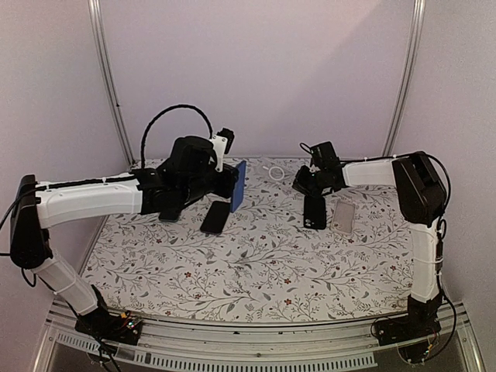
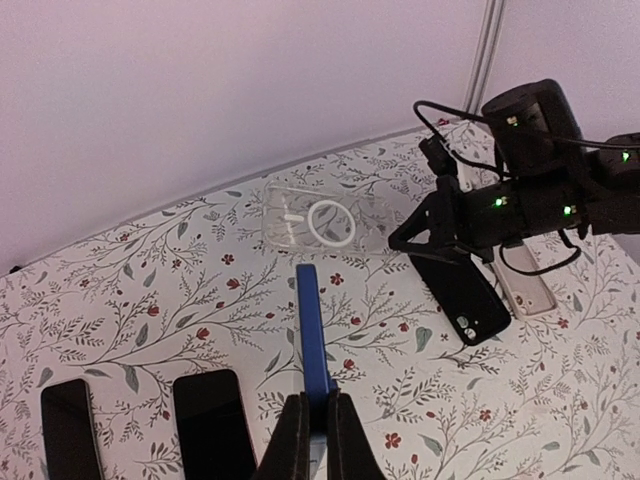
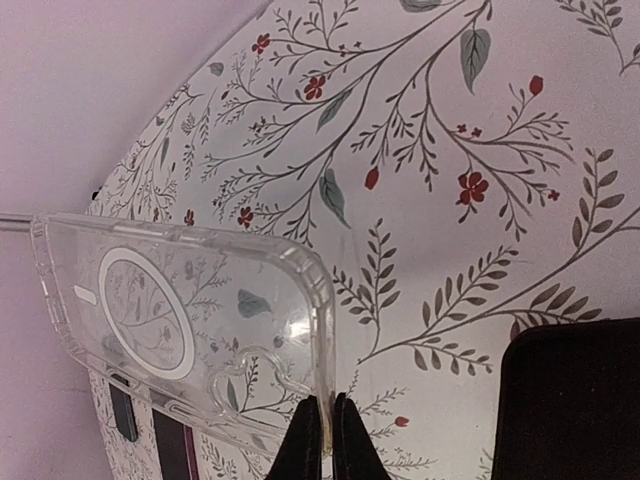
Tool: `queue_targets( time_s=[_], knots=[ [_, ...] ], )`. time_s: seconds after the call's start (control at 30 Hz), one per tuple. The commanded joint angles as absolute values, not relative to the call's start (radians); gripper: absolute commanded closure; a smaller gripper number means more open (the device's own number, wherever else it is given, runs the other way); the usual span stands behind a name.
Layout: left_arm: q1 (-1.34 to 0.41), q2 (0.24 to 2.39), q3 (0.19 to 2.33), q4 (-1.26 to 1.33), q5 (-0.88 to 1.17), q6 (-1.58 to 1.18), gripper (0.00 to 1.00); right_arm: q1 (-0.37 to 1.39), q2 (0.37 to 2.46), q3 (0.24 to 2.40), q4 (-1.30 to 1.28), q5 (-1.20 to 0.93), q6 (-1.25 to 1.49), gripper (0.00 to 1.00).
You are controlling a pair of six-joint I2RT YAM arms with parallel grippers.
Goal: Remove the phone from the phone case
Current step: Place the phone case at the center of the board.
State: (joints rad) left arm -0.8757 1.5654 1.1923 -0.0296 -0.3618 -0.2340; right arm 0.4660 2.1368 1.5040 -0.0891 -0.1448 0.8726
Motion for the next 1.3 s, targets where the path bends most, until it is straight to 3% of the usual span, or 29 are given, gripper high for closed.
queue_targets(
  time_s=[0.0, 0.37, 0.47, 0.77, 1.2, 1.27],
  knots=[
    [-0.864, 1.574, 1.191, 0.008, -0.304, -0.198, 1.0, 0.455, 2.2, 1.583, -0.152, -0.132, 0.816, 0.99],
    [-0.865, 1.612, 1.209, 0.015, -0.254, -0.174, 1.0, 0.468, 2.225, 1.532, -0.155, -0.192, 0.818, 1.0],
    [-0.865, 1.617, 1.213, 0.018, -0.251, -0.175, 1.0, 0.47, 2.206, 1.478, -0.136, -0.188, 0.834, 0.96],
    [-0.867, 1.635, 1.218, 0.016, -0.235, -0.159, 1.0, 0.469, 2.148, 1.381, -0.087, -0.18, 0.864, 0.69],
    [-0.89, 1.668, 1.212, 0.011, -0.278, -0.109, 1.0, 0.469, 1.968, 1.327, -0.061, -0.196, 0.816, 0.42],
    [-0.898, 1.685, 1.221, 0.007, -0.302, -0.101, 1.0, 0.468, 1.934, 1.325, -0.063, -0.191, 0.804, 0.3]
  ],
)
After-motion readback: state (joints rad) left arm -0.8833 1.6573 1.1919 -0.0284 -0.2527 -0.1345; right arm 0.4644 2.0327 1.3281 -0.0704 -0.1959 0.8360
